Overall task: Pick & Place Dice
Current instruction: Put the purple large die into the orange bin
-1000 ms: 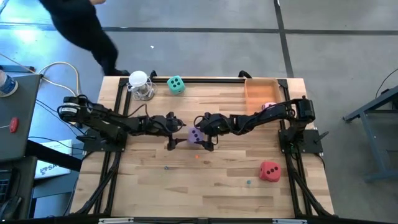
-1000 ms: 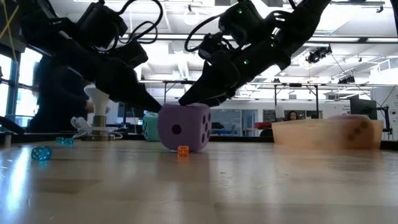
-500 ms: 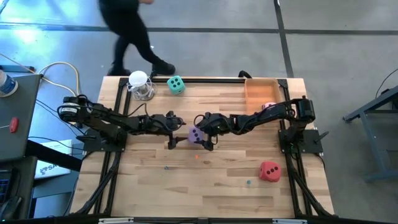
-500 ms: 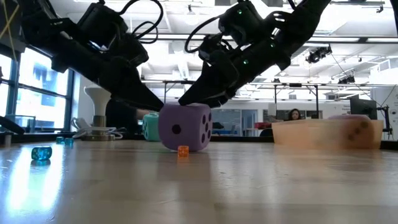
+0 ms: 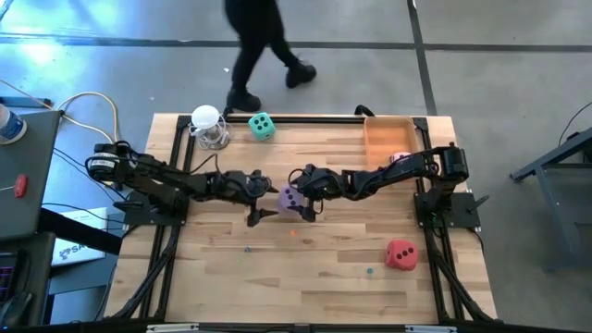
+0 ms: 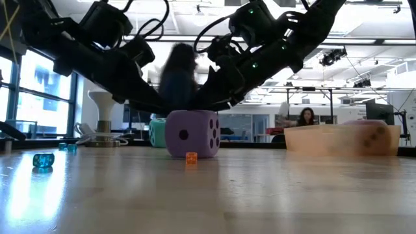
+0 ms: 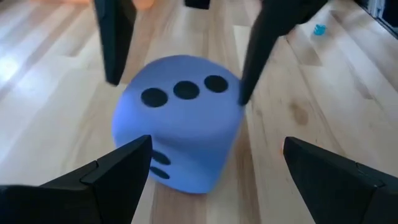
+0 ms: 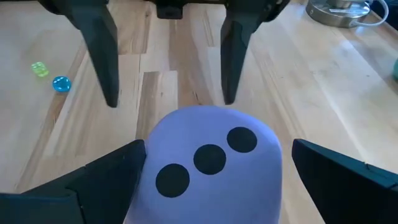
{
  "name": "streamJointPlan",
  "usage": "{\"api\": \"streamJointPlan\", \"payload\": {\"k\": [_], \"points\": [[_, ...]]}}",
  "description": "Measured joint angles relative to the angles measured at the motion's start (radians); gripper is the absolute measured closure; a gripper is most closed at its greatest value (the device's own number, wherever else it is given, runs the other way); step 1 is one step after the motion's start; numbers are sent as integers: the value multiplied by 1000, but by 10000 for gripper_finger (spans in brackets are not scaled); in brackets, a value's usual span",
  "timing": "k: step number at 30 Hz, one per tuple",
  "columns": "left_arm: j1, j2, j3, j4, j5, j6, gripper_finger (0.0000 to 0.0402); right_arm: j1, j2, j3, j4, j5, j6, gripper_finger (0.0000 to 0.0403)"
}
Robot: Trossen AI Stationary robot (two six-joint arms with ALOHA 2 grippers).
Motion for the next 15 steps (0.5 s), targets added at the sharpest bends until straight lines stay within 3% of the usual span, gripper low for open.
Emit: {"api": "streamJointPlan", "payload": {"k": [7, 15], "points": [[-36, 33, 0, 59, -165, 39, 49, 0, 0, 0, 0, -16, -1, 5], [-34, 177, 0, 175, -192, 45, 49, 0, 0, 0, 0, -36, 23, 5]]}}
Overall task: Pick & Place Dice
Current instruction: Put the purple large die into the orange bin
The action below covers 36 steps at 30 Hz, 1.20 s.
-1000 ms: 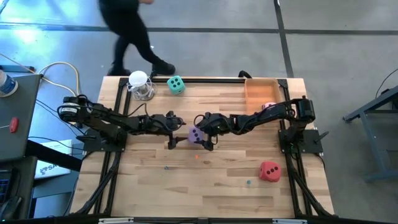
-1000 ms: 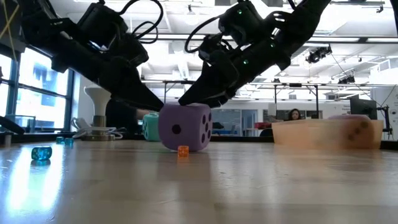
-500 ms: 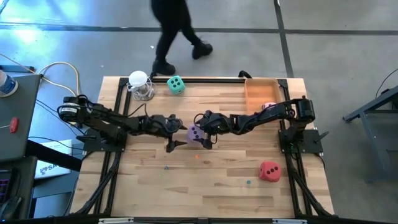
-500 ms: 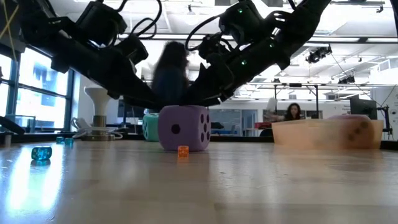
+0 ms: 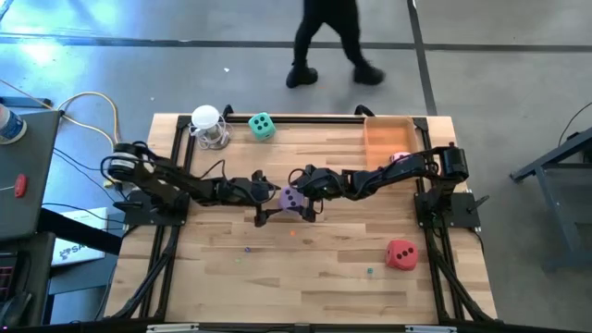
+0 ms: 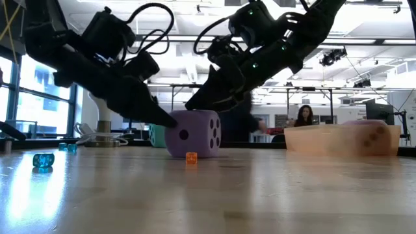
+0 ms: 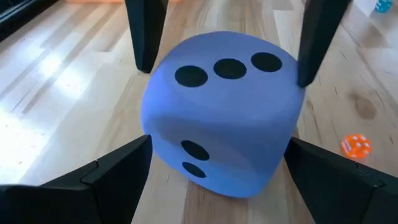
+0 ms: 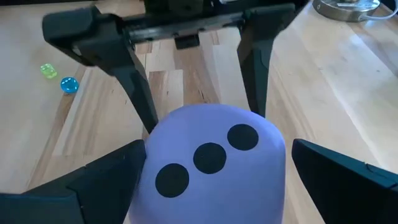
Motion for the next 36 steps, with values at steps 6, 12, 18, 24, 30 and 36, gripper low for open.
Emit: {"api": "streamJointPlan", "payload": {"k": [6, 12, 18, 24, 30, 36], "points": [[0, 39, 0, 64, -42, -4, 49, -1, 0, 0, -1, -10, 0, 5], [0, 39, 0, 101, -83, -14, 49, -1, 0, 0, 0, 1, 0, 5], [-1, 39, 0, 109, -103, -24, 49, -2, 0, 0, 0, 3, 0, 5], [0, 39, 0, 120, -111, -31, 49, -1, 29, 2, 14, 21, 10, 5], [0, 39, 0, 117, -111, -32, 49, 0, 73, 3, 47, 33, 16, 5], [0, 39, 0, 117, -111, -33, 49, 0, 62, 1, 53, 40, 22, 8]]}}
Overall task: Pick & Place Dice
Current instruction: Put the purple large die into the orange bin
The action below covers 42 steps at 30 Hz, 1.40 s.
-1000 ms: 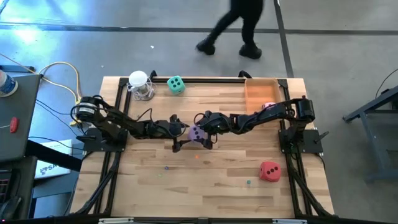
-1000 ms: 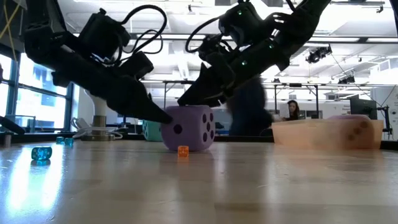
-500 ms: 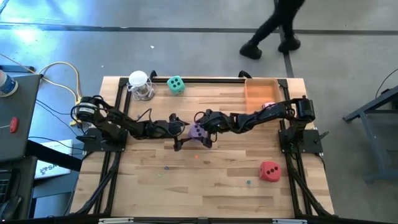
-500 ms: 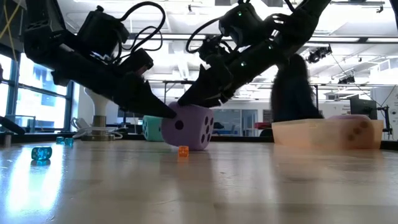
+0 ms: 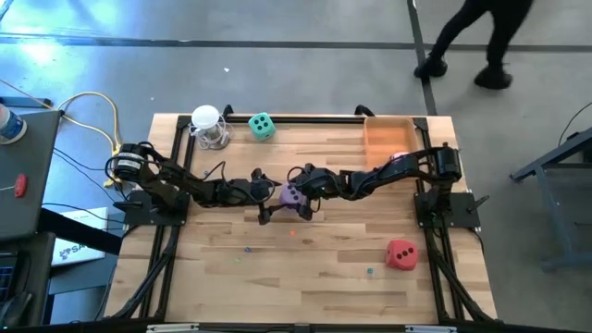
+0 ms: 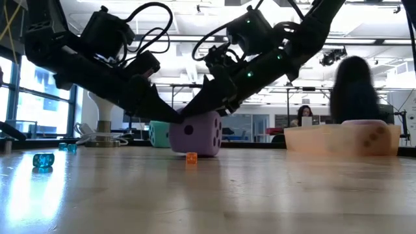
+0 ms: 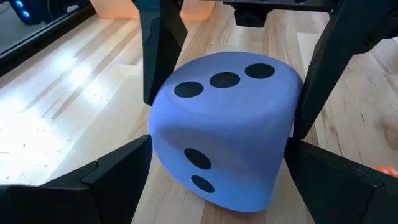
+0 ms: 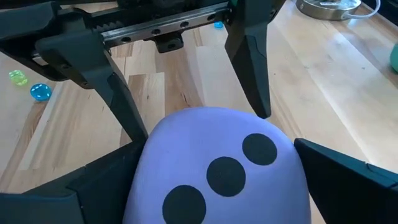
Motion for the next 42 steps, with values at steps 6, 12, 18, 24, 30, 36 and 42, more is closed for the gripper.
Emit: {"api": "streamJointPlan", "payload": {"k": [6, 12, 18, 24, 30, 36, 42], "points": [[1, -1, 3, -11, 0, 1, 49, -1, -13, -1, -10, 2, 12, 41], [1, -2, 4, -19, 5, 3, 49, 1, -16, -1, -20, 23, 12, 54], [2, -2, 4, -29, 6, 12, 49, 2, -21, -1, -72, 74, 17, 54], [2, -2, 3, -57, 8, 14, 49, 3, -74, 0, -231, 164, 69, 54], [2, -2, 3, -71, 12, 14, 49, 11, -194, -6, -450, 285, 114, 54], [2, -2, 2, -94, 16, 14, 49, 13, -360, -4, -677, 494, 192, 54], [1, -2, 2, -106, 17, 10, 49, -36, -500, -4, -911, 715, 346, 53]]}}
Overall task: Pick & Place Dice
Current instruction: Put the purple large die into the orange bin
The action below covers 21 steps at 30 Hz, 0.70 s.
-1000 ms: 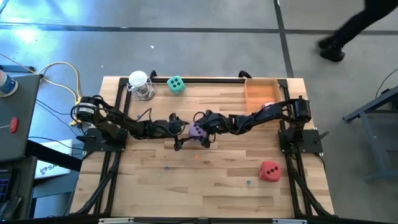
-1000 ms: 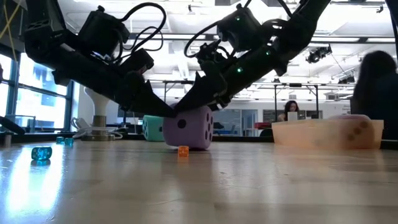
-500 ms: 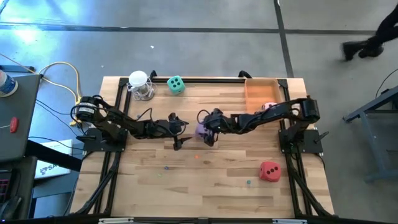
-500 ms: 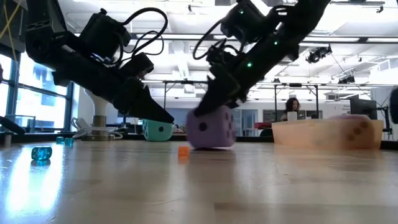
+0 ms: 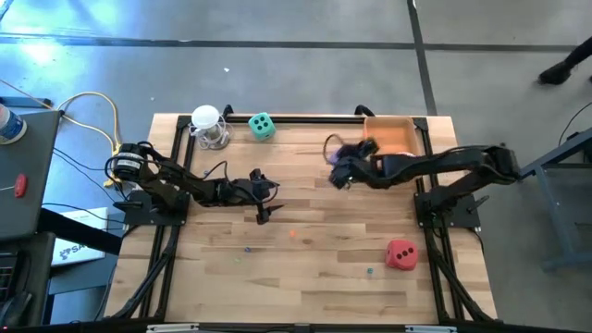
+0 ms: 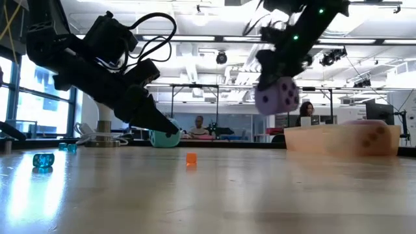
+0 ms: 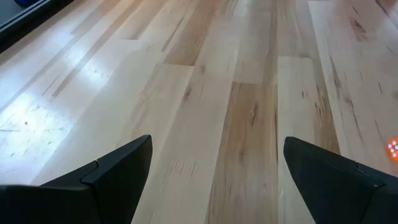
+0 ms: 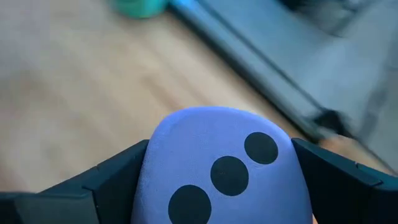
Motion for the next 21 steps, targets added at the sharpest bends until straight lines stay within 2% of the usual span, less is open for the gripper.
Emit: {"api": "streamJointPlan", "payload": {"k": [8, 21], "points": [[-2, 0, 0, -3, 2, -15, 49, -173, -64, 1, -211, 42, 244, 53], [-2, 1, 0, -27, 2, -27, 49, -398, -55, 2, -251, 34, 283, 52]]}}
